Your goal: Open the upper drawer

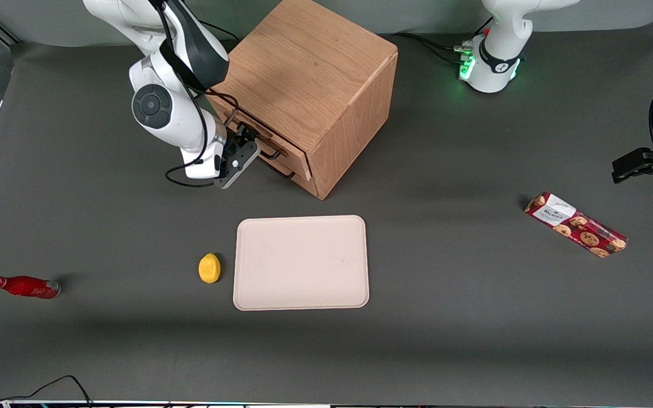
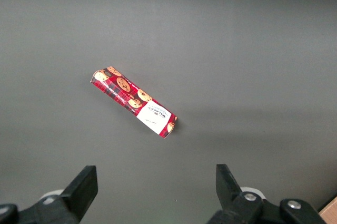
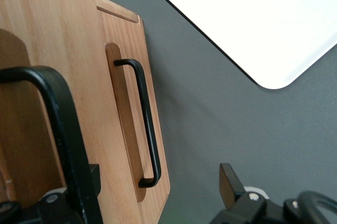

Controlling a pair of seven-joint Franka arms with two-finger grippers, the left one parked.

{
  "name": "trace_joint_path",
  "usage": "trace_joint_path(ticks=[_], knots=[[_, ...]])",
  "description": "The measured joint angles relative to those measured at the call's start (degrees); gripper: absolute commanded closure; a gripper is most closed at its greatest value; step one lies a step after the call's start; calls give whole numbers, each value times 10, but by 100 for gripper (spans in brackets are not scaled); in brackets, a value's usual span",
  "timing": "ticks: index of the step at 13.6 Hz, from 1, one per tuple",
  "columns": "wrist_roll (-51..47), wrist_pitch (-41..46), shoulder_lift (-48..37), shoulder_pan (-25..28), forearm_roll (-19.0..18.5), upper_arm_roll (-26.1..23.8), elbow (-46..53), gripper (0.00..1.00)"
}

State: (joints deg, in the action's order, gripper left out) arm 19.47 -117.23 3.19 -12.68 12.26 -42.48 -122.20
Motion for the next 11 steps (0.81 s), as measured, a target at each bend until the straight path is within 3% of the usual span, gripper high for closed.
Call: trace_joint_path(ticks=[11], knots=[[1,-28,4,-5,-29,38,7,0]])
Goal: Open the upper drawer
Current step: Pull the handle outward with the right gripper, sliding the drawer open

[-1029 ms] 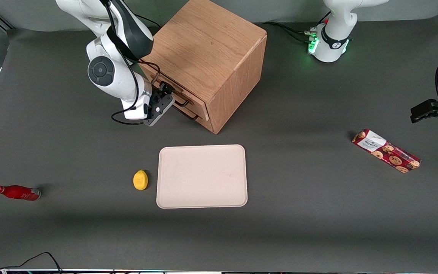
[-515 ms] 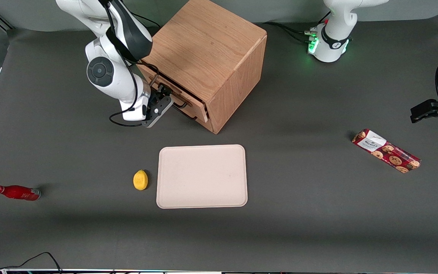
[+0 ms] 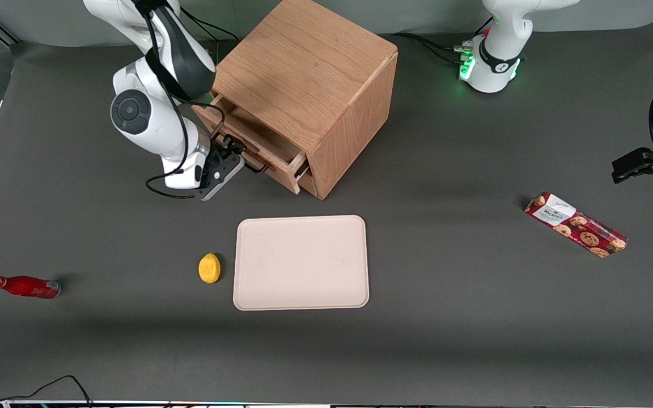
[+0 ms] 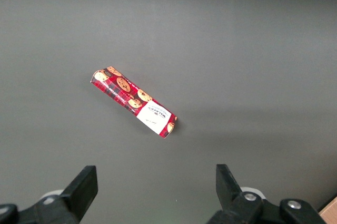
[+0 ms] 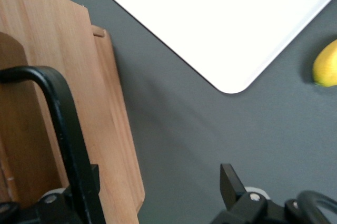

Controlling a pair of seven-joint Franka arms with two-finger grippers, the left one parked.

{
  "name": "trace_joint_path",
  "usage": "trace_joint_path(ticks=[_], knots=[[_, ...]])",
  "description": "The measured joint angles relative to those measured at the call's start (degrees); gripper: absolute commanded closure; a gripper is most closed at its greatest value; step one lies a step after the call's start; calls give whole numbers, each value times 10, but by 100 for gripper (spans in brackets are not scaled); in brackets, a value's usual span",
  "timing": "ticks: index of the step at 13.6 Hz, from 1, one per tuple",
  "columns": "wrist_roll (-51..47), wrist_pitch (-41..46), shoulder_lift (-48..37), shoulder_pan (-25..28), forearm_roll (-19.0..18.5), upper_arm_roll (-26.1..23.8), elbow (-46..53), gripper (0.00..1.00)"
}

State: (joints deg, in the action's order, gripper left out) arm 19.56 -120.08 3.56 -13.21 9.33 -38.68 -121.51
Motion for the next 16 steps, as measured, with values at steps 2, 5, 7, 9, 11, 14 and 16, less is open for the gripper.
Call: trace_joint_path(ticks=[2,5,7,9,11,14,16], knots=[[0,-3,2,-3,-6,10,4,0],[0,-3,9,-8,-27,23,12,0],[0,-3,17,-13,-36,27,19,0],[0,-3,28,-13,-48,37,31,0],[1,-3,41,-14,-57,46,45,0],[2,-3,58,-15,-68,66,66,0],[3,-4,67,-16,-71,79,78,0]])
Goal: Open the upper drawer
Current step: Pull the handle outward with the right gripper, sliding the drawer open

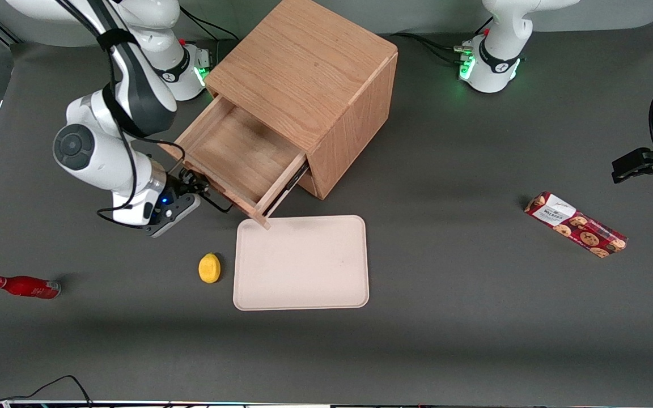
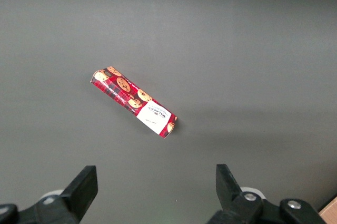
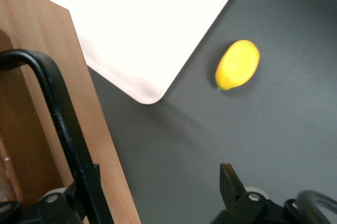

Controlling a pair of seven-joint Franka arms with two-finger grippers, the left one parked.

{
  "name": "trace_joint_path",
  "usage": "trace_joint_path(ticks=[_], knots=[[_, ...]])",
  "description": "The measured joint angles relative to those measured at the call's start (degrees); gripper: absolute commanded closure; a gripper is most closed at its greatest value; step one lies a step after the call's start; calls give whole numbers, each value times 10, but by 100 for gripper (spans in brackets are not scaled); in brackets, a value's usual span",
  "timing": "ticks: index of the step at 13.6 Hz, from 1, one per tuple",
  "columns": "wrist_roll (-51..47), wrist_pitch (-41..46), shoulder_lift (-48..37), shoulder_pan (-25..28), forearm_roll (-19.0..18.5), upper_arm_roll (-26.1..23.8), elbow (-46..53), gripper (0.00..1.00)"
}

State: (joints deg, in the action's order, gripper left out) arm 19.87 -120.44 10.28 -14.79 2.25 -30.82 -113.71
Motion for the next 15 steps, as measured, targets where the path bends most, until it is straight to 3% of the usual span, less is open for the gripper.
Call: trace_joint_path(ticks=[15], knots=[[3,-1,41,-14,-23,29,58,0]])
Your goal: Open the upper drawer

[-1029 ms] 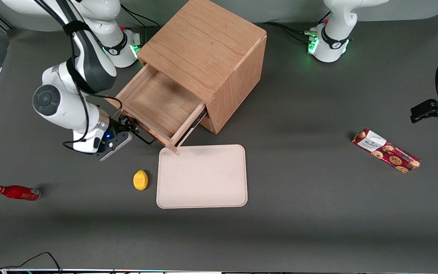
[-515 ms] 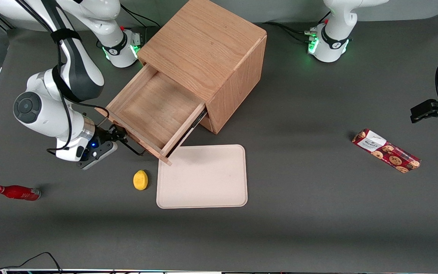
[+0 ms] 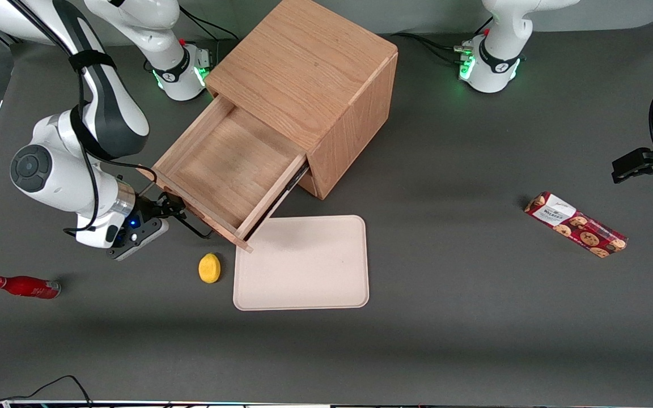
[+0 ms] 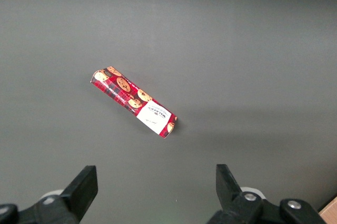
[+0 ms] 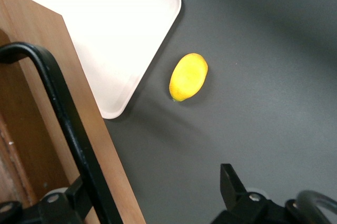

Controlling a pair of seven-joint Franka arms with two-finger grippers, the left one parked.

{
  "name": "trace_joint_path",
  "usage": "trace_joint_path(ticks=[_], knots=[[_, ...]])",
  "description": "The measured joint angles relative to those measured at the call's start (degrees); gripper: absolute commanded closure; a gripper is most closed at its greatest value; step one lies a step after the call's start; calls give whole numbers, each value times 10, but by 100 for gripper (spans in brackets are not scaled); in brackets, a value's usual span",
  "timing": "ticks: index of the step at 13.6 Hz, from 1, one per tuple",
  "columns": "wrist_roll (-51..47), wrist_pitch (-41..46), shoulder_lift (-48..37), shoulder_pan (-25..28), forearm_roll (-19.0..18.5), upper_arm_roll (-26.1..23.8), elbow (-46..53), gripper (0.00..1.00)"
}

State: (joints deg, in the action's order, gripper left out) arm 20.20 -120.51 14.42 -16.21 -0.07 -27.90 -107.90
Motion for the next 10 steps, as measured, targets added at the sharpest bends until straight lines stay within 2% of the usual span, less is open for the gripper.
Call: trace_joint_path(ticks=[5,10], knots=[[0,21,-9,1,-23,-4,15,0],[0,108,-28,0,-29,-2,91,0]])
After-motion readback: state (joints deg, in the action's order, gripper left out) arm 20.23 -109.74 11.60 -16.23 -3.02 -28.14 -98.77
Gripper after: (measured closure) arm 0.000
